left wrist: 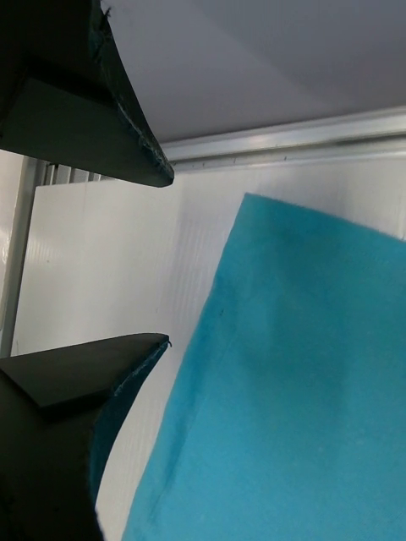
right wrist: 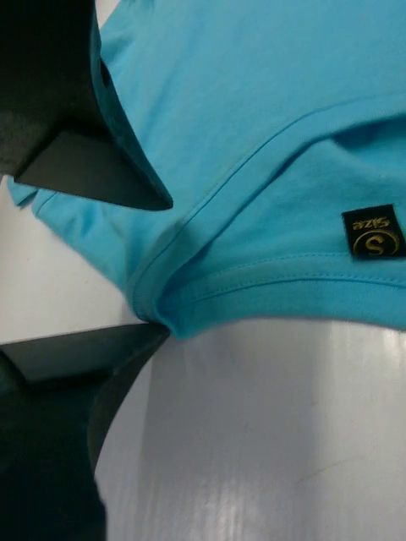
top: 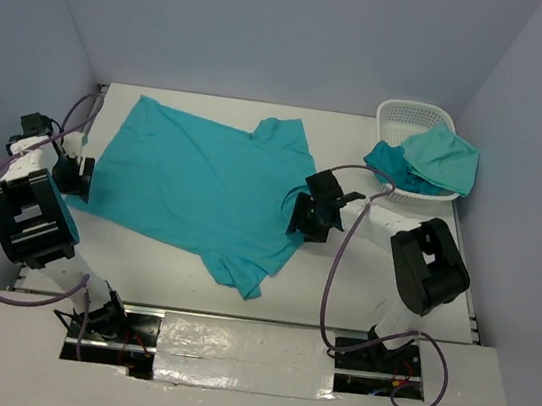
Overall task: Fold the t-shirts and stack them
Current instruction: Flatten out the tshirt
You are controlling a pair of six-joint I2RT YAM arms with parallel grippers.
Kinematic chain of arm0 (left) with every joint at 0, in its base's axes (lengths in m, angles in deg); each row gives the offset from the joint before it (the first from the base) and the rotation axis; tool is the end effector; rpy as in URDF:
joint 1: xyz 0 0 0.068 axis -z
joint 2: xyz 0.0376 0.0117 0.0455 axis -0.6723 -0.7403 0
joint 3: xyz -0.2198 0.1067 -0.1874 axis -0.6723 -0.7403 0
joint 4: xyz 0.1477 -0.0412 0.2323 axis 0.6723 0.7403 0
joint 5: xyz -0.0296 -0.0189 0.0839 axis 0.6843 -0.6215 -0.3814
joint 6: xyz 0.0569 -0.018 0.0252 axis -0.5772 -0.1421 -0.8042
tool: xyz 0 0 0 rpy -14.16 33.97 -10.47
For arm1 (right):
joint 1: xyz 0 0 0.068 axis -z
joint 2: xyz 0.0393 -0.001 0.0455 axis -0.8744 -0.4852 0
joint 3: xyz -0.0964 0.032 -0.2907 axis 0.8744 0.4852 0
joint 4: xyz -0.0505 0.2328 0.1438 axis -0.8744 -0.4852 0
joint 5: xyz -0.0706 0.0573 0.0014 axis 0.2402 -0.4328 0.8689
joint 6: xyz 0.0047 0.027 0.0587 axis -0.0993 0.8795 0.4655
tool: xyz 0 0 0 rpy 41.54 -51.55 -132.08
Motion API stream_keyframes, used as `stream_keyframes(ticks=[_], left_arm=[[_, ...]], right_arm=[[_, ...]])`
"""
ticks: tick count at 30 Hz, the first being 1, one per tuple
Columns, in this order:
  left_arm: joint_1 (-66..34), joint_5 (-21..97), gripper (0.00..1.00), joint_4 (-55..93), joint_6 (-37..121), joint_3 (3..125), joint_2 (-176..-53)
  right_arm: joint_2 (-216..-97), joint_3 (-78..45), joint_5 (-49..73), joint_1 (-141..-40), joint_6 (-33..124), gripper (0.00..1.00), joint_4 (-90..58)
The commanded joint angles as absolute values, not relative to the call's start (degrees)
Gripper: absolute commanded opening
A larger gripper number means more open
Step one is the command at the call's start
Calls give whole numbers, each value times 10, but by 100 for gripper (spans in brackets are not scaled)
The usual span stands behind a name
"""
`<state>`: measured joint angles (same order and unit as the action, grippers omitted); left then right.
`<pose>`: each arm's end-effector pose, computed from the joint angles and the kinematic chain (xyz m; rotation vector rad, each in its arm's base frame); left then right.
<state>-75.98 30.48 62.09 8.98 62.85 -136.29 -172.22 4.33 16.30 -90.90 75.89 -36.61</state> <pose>0.3068 0.2040 0.2303 -0.3007 2.7673 0.2300 0.2999 0.1763 0.1711 0.1528 2.7428 0.4381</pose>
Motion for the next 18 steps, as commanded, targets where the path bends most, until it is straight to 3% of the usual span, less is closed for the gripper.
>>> stream_keyframes(ticks=[1,4,5,8,11,18], left_arm=[[-774,302,82,596,71,628,-1344],[-785,303,83,601,66,635,-1346],[-787,304,83,604,61,638,-1346],[-788,310,82,603,49,630,-1339],[-787,355,79,608,32,618,-1335],[-751,372,77,650,-14,598,-1328]], right_arm=[[-1754,50,177,-919,784,61,-321],[-1761,55,186,-918,784,41,-334],[-1755,65,193,-916,785,24,-336],[-1718,84,211,-889,790,0,-334],[-1685,92,207,-800,765,0,-328],[-1694,32,220,-728,684,0,-369]])
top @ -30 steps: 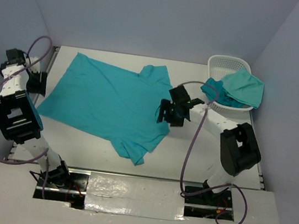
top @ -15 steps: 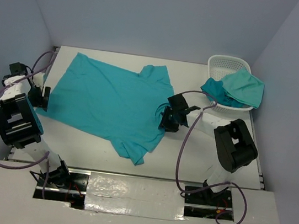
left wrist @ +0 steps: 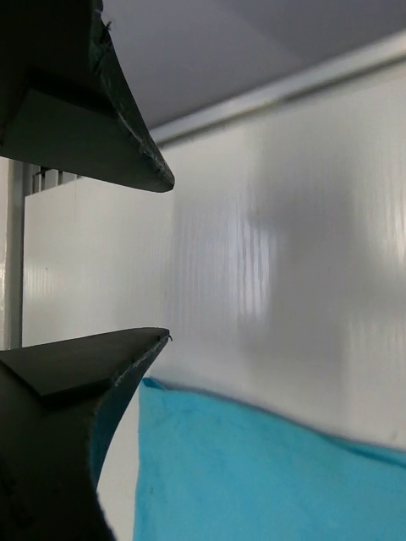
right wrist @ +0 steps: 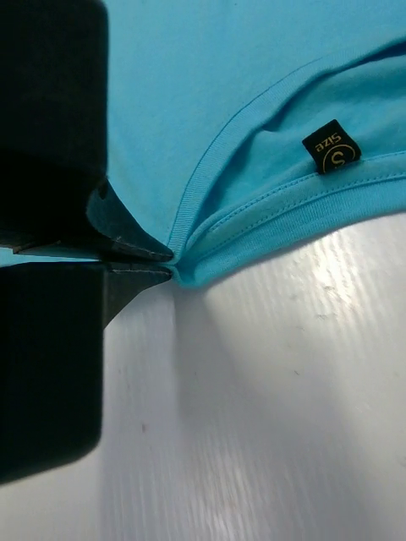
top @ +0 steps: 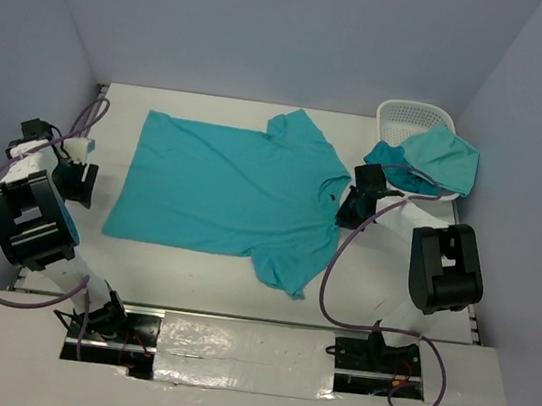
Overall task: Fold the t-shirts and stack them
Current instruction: Flatten out the tshirt, then grap the side of the flattened tshirt closest away from the robot with both arms
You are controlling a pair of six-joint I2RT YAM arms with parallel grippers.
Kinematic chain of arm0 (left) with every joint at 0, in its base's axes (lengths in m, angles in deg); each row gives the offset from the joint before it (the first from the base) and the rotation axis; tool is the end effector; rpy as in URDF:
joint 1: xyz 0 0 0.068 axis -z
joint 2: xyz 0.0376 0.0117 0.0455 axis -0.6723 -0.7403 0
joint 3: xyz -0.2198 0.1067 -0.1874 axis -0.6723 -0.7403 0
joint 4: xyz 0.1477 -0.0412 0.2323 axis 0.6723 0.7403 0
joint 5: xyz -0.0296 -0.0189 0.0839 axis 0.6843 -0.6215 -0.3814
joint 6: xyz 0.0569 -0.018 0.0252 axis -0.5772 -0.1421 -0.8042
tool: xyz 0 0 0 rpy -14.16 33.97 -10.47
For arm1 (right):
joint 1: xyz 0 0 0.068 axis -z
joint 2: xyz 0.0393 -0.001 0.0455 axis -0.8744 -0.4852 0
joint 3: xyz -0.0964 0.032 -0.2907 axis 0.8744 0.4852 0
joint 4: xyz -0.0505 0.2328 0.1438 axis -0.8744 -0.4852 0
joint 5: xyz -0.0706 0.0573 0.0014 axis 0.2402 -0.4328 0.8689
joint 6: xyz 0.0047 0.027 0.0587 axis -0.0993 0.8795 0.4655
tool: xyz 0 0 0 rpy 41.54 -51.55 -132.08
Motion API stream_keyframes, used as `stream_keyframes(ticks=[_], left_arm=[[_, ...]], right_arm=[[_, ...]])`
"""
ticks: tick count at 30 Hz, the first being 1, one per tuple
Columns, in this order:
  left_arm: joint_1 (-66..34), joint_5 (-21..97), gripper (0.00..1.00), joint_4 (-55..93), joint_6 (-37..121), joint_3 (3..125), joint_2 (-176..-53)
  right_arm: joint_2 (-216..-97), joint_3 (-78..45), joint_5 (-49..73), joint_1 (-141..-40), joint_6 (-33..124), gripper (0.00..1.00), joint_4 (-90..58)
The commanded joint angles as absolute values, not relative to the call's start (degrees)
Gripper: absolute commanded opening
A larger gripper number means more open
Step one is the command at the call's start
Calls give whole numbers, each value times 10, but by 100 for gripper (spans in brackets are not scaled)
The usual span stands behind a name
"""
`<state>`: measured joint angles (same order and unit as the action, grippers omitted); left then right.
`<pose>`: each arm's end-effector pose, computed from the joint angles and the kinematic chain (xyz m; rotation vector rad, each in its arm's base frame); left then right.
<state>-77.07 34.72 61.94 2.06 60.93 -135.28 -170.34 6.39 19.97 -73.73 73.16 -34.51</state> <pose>0.2985 0.2022 0.2264 -0.1399 2.7701 0.1653 0.3330 0.0753 0.1732 0.5013 2.6147 0.2743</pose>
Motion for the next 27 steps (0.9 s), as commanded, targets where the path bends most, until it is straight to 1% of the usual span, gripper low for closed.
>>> stream_keyframes(ticks=[1,2,4,5,7,8,10,11,12,13,14,16,17,18,21,24,27], left_arm=[[-749,382,78,655,-18,593,-1321],[-741,384,79,665,-19,590,-1315],[-726,384,80,672,-20,577,-1300],[-717,387,80,683,-21,573,-1296],[-689,404,82,695,-21,558,-1282],[-663,402,82,697,-20,551,-1278],[-646,370,85,683,-19,521,-1270],[-645,362,85,665,-13,512,-1270],[-646,352,85,661,-9,502,-1277],[-647,335,85,660,-5,501,-1283],[-647,331,84,660,2,501,-1288],[-646,325,83,661,10,505,-1303],[-646,331,83,660,16,508,-1307],[-645,335,83,659,17,513,-1314],[-644,354,83,654,19,516,-1323],[-640,374,83,652,10,506,-1321],[-640,377,82,646,3,488,-1315]], right_arm=[[-1698,28,215,-714,679,0,-369],[-1704,22,201,-710,663,0,-366],[-1710,10,186,-708,646,40,-371],[-1713,-5,186,-710,638,51,-380],[-1706,-18,188,-711,626,65,-410],[-1695,-26,193,-713,625,68,-431],[-1638,-26,228,-732,621,74,-456],[-1613,-15,242,-745,620,78,-473],[-1588,-7,263,-762,622,79,-480],[-1546,4,267,-806,629,79,-485],[-1530,24,271,-834,636,79,-501],[-1510,43,282,-891,682,75,-524],[-1506,66,279,-946,703,73,-536],[-1501,80,271,-971,722,70,-534],[-1492,127,260,-1059,777,64,-512],[-1507,148,265,-1107,794,63,-504],[-1520,157,262,-1126,806,65,-504]])
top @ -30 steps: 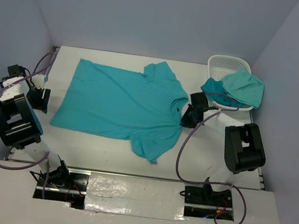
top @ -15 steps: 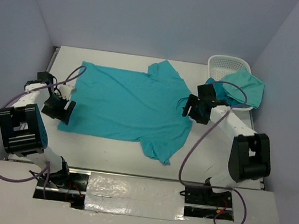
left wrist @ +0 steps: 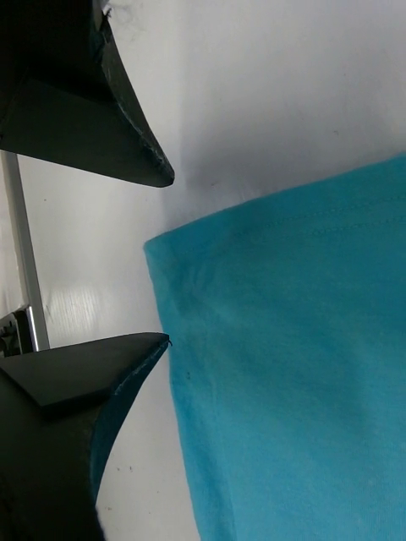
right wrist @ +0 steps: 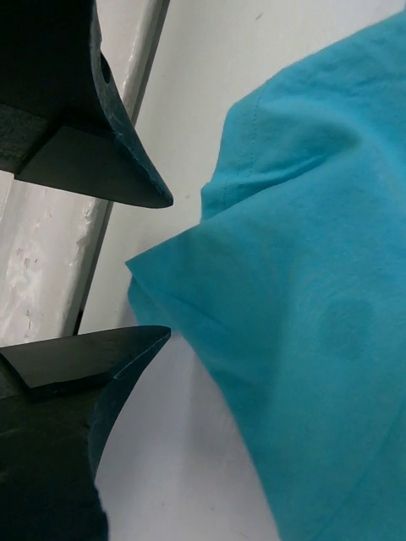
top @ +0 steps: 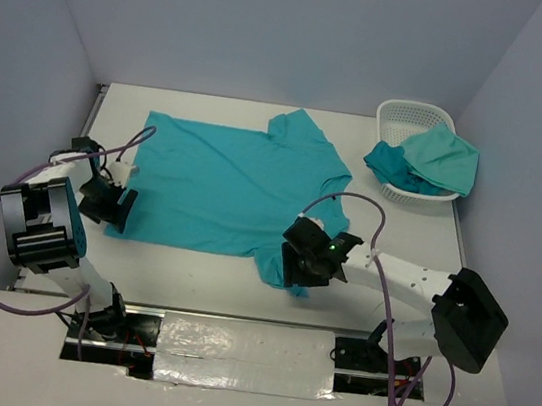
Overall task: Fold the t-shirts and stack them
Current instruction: Grap the side of the flattened tshirt closest away from the robot with both arms
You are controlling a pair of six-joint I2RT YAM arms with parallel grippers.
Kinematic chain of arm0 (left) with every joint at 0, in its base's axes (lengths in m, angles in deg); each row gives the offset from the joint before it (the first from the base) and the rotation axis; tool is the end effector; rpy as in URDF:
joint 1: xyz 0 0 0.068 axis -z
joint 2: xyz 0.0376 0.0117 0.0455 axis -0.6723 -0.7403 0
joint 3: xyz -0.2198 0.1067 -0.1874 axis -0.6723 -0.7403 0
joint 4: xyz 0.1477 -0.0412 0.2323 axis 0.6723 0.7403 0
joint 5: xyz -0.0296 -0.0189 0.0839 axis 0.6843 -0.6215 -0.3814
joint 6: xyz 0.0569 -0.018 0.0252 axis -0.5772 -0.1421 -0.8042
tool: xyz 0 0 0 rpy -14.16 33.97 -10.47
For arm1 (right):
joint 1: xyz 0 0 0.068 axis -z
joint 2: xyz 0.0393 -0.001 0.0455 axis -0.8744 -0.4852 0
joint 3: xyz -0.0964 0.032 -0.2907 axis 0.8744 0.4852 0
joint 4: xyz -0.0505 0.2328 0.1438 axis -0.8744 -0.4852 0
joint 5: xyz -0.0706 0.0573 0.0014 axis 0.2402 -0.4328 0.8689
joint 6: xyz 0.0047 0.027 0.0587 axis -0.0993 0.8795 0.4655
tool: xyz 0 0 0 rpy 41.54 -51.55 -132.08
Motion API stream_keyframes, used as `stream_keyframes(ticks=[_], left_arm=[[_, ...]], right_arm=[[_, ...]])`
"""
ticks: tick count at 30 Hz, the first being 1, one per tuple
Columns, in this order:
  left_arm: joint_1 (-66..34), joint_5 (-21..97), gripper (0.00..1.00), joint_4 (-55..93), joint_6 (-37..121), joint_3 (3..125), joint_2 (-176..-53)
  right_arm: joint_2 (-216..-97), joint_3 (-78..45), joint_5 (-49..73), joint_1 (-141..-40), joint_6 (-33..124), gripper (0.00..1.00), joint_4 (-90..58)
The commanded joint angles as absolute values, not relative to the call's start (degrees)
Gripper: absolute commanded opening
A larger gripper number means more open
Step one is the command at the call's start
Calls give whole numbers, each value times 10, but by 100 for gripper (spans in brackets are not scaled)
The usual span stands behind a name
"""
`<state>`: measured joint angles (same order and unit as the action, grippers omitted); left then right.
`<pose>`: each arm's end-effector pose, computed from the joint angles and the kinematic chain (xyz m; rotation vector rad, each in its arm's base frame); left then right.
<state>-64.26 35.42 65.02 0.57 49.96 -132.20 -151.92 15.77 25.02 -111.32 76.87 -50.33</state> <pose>0.2889 0.1113 0.1863 0.2067 2.9278 -0.0201 0.1629 0.1895 0.1983 -0.2715 2.7728 0.2935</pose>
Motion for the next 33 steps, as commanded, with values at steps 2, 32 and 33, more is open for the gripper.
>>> stream_keyframes(ticks=[2,32,33], left_arm=[[-641,384,81,653,-5,480,-1311],[-619,417,0,649,28,509,-1315],[-619,430,0,656,33,521,-1315]], right_arm=[[-1514,171,253,-1127,821,66,-500],[-1457,224,269,-1080,790,0,-424],[-1442,221,266,-1039,779,0,-422]])
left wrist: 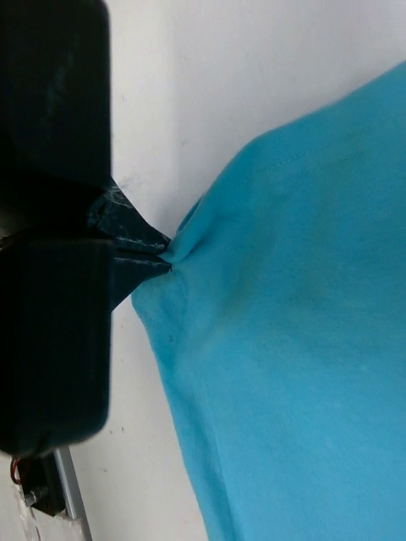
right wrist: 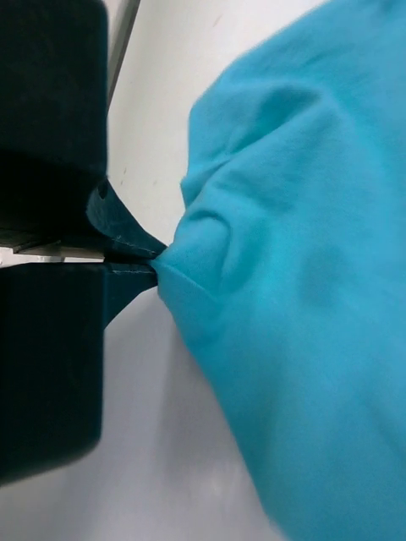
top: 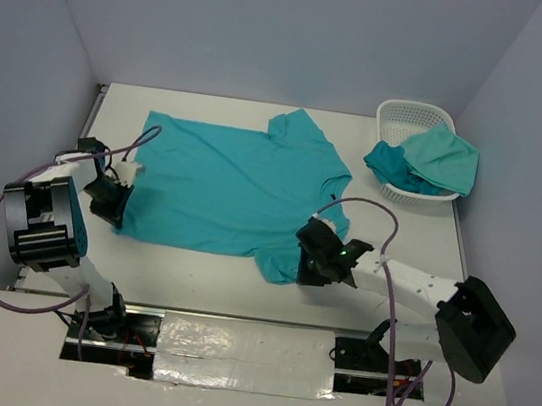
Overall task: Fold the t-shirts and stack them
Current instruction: Grap the side of the flattened tshirt closest away from the robot with both arms, then fold the flattened tshirt in 1/3 of the way
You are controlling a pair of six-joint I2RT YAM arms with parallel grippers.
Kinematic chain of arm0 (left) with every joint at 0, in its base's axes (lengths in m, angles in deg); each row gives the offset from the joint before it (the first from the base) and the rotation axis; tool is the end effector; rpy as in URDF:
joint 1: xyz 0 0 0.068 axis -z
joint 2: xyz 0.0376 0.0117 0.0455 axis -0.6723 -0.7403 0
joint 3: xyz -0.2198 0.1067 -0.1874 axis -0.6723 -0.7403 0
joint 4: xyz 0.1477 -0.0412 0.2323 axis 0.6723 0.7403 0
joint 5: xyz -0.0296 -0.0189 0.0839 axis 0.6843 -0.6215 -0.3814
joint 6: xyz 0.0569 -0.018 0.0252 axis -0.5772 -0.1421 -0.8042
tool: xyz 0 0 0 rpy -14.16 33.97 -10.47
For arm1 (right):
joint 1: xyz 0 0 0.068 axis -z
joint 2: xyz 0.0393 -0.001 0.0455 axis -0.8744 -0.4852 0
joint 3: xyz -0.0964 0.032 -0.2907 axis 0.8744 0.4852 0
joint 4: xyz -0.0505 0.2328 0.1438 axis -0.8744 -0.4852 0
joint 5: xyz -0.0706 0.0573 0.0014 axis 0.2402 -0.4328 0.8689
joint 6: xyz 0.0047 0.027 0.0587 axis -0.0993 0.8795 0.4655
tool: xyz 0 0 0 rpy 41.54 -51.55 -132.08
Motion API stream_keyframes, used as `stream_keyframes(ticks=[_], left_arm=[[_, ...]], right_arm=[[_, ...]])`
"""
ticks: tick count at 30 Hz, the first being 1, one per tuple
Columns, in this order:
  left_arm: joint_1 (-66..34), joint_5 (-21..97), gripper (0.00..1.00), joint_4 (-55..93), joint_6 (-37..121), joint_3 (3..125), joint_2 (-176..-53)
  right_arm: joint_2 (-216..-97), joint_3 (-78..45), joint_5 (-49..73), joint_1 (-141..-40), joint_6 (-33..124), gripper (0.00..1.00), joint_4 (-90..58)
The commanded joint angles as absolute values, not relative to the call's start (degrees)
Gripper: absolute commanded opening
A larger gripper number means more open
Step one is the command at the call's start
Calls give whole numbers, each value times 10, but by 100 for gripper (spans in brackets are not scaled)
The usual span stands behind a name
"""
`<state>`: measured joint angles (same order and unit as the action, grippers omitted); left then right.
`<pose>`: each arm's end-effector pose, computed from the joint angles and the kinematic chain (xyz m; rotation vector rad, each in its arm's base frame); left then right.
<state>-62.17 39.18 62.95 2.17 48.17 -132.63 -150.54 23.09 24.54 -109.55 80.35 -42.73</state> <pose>0.2917 0.0968 0.1770 0.2256 2.9006 -0.1188 0.1588 0.1737 0.1721 -0.1440 2.7662 0.3367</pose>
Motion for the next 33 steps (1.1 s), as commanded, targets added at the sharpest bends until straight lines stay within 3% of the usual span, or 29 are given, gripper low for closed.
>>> stream_keyframes(ticks=[1,7,19,33], left_arm=[[-618,437,0,661,37,547,-1312],[-589,460,0,686,68,641,-1335],[-579,459,0,694,149,847,-1483],[-587,428,0,671,204,877,-1558]], right_arm=[[-1429,216,261,-1015,768,0,-420],[-1466,114,237,-896,649,0,-382],[-1751,-183,216,-809,553,0,-389],[-1884,-337,242,-778,541,0,-433]])
